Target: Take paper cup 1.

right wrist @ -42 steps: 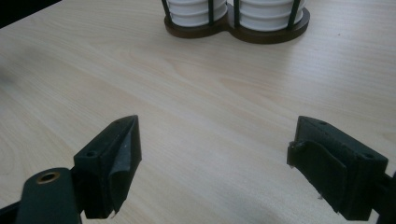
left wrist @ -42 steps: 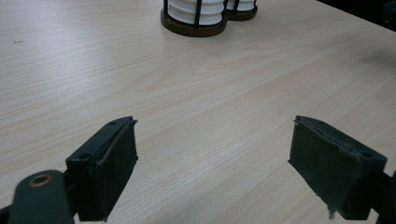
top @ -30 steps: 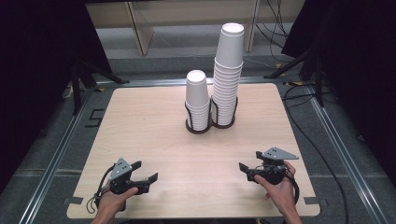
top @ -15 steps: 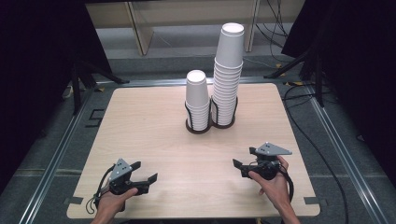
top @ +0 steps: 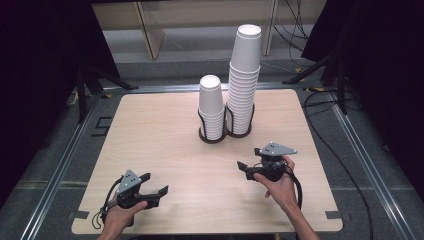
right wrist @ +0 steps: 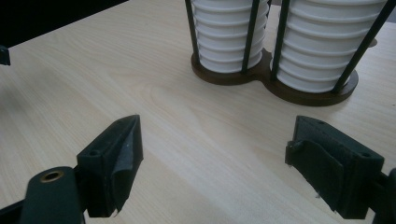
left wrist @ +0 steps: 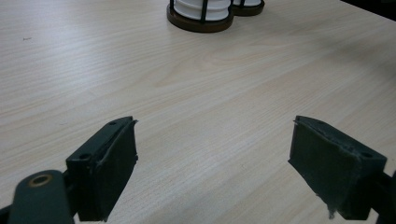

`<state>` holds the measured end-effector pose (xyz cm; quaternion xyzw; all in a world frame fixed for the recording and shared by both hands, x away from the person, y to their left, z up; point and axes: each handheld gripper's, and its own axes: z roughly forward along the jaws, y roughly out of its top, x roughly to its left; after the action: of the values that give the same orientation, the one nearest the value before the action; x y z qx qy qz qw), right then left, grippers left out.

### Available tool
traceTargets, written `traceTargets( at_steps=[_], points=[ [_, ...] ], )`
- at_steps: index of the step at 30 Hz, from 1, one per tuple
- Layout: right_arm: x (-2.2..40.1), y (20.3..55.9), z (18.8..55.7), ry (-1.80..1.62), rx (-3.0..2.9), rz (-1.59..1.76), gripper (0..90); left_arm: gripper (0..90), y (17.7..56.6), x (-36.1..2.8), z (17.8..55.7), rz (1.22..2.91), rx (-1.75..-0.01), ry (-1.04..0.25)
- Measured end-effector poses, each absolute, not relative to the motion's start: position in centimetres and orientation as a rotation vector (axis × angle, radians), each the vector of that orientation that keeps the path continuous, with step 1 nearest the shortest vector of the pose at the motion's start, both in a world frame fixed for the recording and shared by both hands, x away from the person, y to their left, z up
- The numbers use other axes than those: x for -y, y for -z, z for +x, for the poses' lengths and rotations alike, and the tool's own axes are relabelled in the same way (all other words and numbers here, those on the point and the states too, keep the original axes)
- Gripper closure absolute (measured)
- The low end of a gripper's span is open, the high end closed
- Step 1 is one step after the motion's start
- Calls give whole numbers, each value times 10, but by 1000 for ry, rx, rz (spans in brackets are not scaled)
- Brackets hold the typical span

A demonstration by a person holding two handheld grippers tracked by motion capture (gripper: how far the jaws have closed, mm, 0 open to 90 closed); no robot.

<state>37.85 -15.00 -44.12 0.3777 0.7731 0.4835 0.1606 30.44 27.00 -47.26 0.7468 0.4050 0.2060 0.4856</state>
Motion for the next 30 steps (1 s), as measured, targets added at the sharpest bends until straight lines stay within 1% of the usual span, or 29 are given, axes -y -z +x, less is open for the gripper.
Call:
traceTargets(
  at_steps=[10,12,14,19,21,23,24,27,30],
  points=[
    [145,434,385,-1394,-2193,1032,181,145,472,-270,304,1814,-993,-499],
    [142,433,383,-1412,-2196,1087,182,144,473,-270,304,1815,-992,-500],
    [141,432,387,-1425,-2212,1039,181,145,472,-270,305,1820,-985,-503],
    [135,421,394,-1430,-2194,990,182,145,473,-271,307,1820,-960,-505],
    [132,414,395,-1426,-2196,1014,183,145,472,-270,304,1817,-990,-502],
    [127,412,400,-1463,-2184,977,186,145,472,-270,304,1818,-986,-503],
    [126,408,401,-1435,-2180,971,185,145,473,-271,306,1816,-963,-502],
    [115,400,409,-1475,-2180,964,176,145,472,-271,305,1811,-997,-500],
    [110,395,414,-1472,-2160,940,174,145,473,-271,306,1811,-966,-502]
  ],
)
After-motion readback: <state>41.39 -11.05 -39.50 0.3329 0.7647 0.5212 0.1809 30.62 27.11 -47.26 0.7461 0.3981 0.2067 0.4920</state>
